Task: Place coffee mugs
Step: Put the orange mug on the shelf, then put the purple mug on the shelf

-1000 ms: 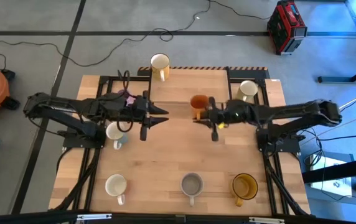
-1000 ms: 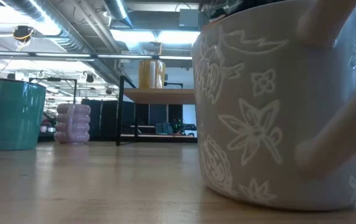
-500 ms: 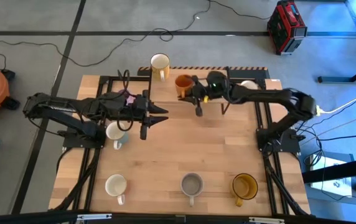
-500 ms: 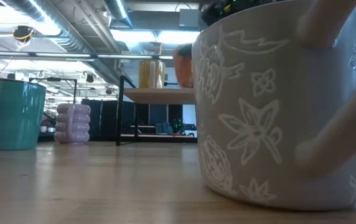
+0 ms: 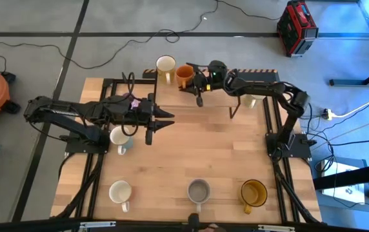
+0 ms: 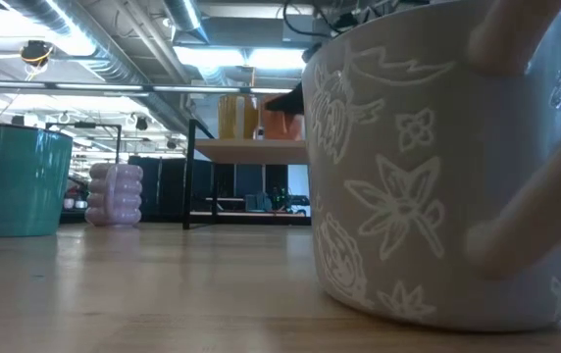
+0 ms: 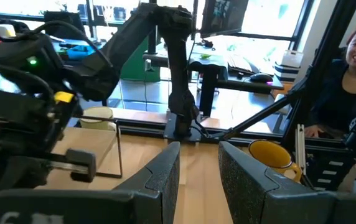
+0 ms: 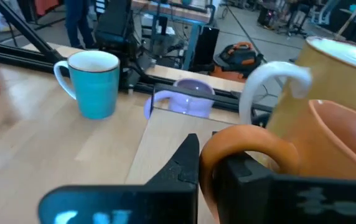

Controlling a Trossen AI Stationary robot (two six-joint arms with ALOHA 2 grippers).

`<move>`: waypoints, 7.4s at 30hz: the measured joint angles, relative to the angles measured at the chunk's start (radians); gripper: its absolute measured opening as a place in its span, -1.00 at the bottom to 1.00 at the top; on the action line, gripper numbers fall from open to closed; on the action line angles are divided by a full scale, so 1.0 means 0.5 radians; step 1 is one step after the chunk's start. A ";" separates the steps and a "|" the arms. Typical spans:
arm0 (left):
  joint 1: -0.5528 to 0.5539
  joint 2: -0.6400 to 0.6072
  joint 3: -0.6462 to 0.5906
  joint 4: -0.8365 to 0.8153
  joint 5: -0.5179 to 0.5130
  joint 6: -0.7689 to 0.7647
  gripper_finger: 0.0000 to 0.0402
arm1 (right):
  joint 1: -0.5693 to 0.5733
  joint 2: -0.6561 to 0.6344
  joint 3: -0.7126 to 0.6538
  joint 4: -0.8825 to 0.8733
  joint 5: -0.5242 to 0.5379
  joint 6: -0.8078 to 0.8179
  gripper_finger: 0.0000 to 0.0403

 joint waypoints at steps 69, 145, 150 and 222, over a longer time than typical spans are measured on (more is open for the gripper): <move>0.000 0.001 0.000 0.044 0.000 0.002 -0.47 | -0.045 -0.155 0.017 -0.555 0.480 0.201 -0.27; -0.350 0.445 0.002 0.105 0.047 -0.642 -0.16 | 2.685 -1.329 -0.093 -2.331 2.314 2.210 -0.27; -0.412 0.373 -0.002 -0.173 -0.072 -0.958 -0.16 | 2.885 -1.327 -0.208 -2.333 2.421 2.519 -0.27; 1.723 0.646 -0.092 -1.862 0.222 0.127 -0.46 | 2.087 -1.316 -0.294 -2.282 2.633 2.503 -0.27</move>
